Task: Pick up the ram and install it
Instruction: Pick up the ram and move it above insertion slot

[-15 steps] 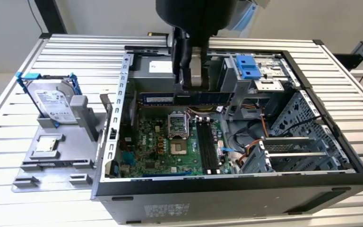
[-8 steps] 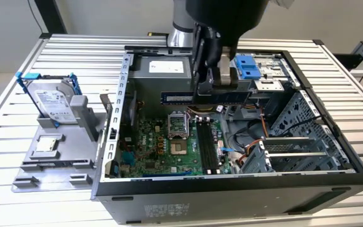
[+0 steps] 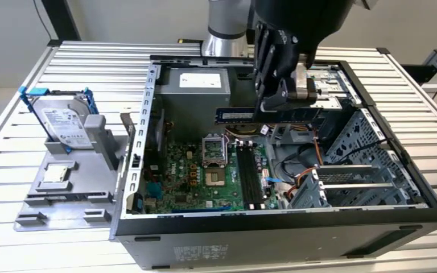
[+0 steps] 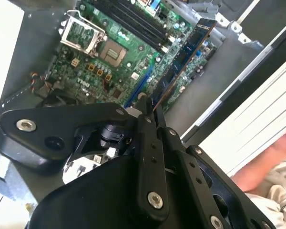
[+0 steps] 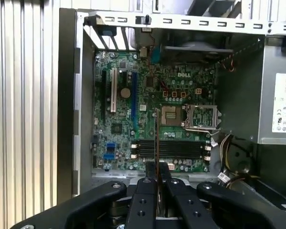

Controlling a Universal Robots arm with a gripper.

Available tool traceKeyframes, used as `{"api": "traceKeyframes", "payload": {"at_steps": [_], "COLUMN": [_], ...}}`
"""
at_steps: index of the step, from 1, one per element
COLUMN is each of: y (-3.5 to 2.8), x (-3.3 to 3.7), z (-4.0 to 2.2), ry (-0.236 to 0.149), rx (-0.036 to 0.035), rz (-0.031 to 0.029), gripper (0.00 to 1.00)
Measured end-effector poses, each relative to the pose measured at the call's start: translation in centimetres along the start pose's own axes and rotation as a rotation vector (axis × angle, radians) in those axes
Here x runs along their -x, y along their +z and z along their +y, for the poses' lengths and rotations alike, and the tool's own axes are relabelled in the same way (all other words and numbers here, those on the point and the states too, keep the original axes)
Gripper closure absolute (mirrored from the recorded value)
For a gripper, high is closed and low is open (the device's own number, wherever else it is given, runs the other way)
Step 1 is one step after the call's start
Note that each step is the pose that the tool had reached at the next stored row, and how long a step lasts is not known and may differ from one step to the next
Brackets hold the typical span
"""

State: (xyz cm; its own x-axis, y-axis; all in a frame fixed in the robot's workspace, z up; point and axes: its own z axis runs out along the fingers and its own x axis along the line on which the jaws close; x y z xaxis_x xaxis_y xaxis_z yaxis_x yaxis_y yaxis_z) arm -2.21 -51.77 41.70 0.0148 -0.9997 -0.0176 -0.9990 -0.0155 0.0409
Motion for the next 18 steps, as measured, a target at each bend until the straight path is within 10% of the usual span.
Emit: {"api": "traceKeyframes", "payload": {"at_steps": [8,18], "y": [-0.12,-0.2], "x": [0.12,0.32], "z": [-3.0,-5.22], "ry": [0.0,0.001], "rx": [0.0009,0.0009], "rz": [-0.0001,0.0004], "gripper": [1.0,1.0]}}
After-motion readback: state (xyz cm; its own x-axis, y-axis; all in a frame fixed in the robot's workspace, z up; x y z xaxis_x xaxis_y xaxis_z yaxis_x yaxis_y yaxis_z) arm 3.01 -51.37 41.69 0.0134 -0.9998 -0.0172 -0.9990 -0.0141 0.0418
